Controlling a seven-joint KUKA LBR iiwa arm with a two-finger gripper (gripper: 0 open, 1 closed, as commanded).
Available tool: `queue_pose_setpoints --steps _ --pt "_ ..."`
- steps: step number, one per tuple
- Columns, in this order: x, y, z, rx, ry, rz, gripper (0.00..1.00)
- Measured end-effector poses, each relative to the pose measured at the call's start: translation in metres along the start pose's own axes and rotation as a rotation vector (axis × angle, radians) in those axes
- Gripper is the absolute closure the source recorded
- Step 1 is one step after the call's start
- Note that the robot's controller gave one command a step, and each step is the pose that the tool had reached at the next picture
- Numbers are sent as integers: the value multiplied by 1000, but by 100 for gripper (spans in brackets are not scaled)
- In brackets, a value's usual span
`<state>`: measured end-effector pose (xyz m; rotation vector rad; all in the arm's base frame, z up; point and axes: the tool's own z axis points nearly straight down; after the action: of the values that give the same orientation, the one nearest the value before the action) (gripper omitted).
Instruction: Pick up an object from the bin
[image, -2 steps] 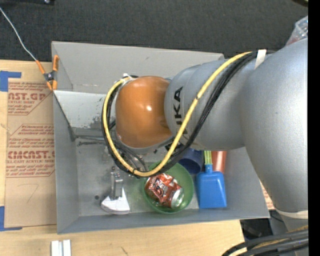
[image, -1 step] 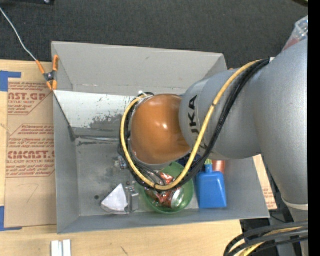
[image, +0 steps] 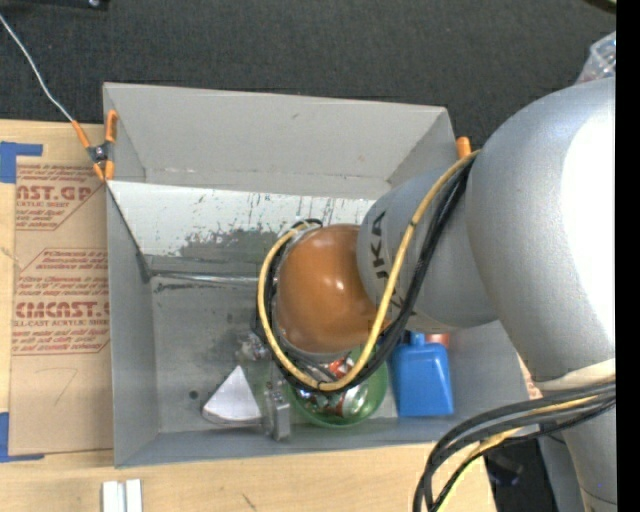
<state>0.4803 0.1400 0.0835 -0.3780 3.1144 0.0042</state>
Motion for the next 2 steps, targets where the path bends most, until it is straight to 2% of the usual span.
queue_pose_setpoints --steps 1,2 --pt "-8 5 10 1 -8 -209 0" --pt "1 0 14 -2 -2 -298 100"
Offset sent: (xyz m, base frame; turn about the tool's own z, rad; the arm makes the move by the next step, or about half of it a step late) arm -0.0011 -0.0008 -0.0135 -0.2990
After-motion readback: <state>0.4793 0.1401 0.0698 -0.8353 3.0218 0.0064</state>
